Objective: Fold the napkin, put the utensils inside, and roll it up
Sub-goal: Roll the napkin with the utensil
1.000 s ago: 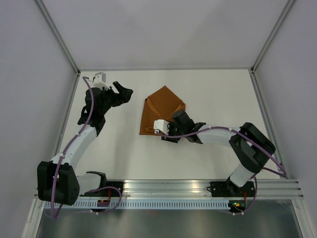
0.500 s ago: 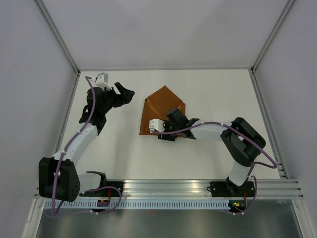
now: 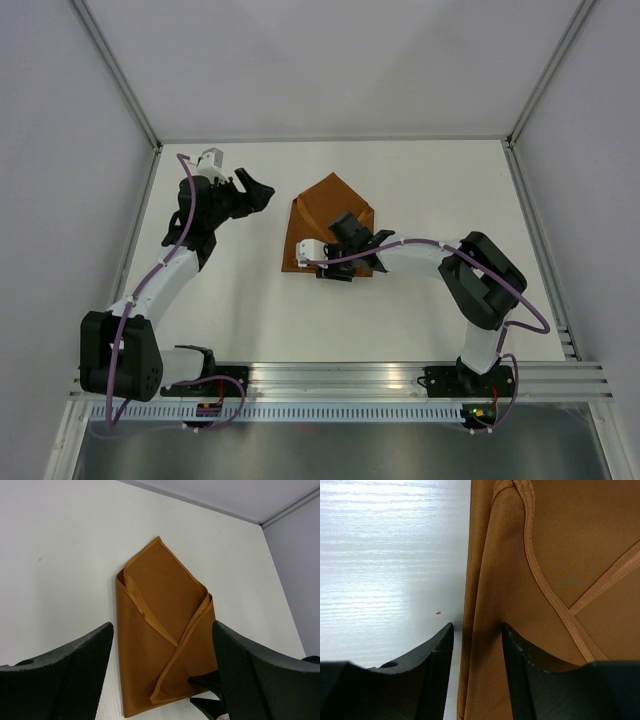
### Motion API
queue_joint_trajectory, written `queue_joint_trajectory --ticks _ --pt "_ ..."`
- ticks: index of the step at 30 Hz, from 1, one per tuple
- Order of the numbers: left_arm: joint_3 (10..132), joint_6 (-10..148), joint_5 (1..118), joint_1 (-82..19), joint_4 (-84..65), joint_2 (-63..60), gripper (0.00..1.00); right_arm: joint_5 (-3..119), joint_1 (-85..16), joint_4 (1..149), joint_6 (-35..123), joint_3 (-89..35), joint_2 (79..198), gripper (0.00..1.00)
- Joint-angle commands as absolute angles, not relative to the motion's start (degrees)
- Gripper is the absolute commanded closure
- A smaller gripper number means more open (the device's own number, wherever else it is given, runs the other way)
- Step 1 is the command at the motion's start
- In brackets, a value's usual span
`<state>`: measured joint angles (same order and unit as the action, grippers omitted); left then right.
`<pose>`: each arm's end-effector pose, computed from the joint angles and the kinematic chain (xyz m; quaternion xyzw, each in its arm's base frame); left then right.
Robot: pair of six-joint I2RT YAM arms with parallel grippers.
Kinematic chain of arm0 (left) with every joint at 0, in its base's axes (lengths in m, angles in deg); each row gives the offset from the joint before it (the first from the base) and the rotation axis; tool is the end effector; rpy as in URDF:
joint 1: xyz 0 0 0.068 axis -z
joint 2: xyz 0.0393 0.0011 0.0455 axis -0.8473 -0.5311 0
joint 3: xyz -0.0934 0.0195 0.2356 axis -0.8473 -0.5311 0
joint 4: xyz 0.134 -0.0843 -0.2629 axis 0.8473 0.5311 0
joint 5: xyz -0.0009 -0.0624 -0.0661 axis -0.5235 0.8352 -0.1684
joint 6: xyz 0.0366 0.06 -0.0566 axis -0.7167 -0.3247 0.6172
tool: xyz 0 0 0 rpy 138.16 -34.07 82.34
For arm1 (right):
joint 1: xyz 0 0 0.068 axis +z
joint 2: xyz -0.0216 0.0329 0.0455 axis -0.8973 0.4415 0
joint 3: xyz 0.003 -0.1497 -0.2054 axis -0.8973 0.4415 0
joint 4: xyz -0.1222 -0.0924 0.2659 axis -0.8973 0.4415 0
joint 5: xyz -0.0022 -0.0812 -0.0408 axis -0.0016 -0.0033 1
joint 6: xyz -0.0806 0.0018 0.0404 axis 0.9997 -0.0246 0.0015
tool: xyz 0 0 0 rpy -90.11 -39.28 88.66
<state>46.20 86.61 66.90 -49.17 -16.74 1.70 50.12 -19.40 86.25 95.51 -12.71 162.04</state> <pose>0.3757 -0.0799 0.2357 -0.0567 0.7917 -0.2957 0.5316 0.2873 0.3108 0.0661 -0.6912 0.6476 0.1248 0.2953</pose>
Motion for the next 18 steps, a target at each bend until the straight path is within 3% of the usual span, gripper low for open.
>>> queue_joint_trajectory --ticks 1,18 --pt "48.26 84.38 68.81 -49.05 -18.28 1.2 0.16 49.21 -19.24 91.33 97.06 -13.55 163.77 0.5" --pt "48.88 83.68 68.29 -48.78 -16.7 -0.21 0.16 47.98 -19.24 91.07 94.16 -14.6 162.72 0.47"
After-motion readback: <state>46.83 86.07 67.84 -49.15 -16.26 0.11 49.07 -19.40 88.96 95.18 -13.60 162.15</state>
